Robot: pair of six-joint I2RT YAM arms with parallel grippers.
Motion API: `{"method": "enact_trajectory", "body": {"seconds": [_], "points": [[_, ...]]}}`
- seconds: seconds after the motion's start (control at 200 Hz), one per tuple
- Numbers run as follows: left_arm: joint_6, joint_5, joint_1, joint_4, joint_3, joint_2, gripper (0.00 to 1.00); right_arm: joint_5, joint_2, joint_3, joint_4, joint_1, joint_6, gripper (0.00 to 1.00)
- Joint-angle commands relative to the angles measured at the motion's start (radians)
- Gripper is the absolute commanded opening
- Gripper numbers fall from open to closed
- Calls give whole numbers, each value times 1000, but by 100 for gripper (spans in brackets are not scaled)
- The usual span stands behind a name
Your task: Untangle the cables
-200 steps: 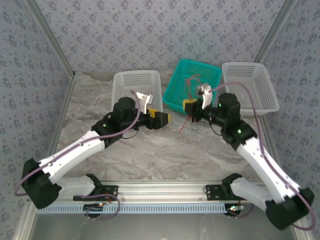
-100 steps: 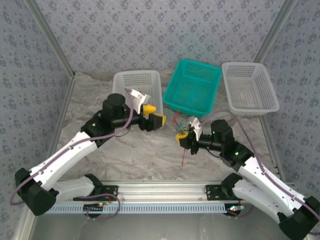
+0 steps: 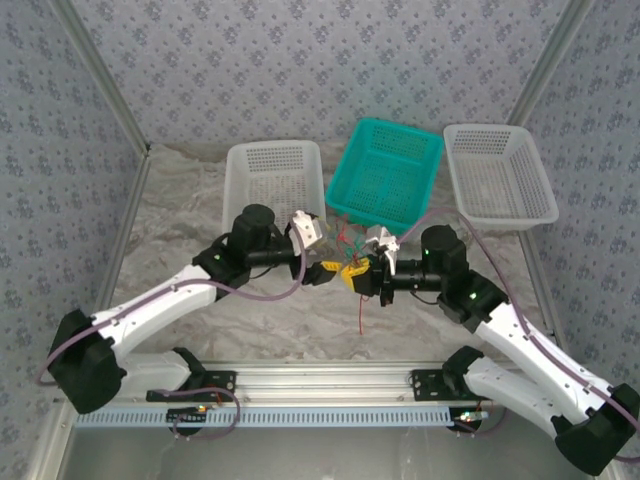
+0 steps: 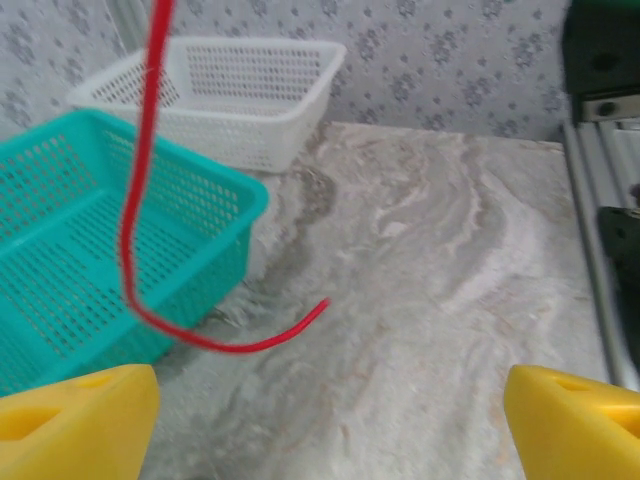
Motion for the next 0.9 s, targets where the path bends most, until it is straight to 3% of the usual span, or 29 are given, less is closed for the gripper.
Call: {"method": "enact_trajectory", "body": {"seconds": [0.0,0.1,0.195,0.255,0.32,0.39,0.56,0.74,0.894], "points": [[51,-67,-5,163,64,61,84,-41,-4,32,20,11,30,0],[42,-130,-12,167,120,122,68,-27,-6,32,23,20,34,0],[25,-208,-12,248,113,145,65,-17,-12,27,21,23,34,0],[25,-213,-11,273,108,146,57,-4,-18,24,18,24,32,0],[21,-190,-12,270,111,140,34,28,-26,20,0,23,22,0],[6,-189,-13,241,112,120,0,109,-33,16,-31,24,9,0],[-140,-276,17,109,112,-4,0,453,-27,-49,-87,18,49,0],[-235,-284,39,17,120,-141,0,503,36,-212,32,22,133,6],[-237,-218,19,-11,124,-159,0,661,141,-278,42,20,224,12]]}}
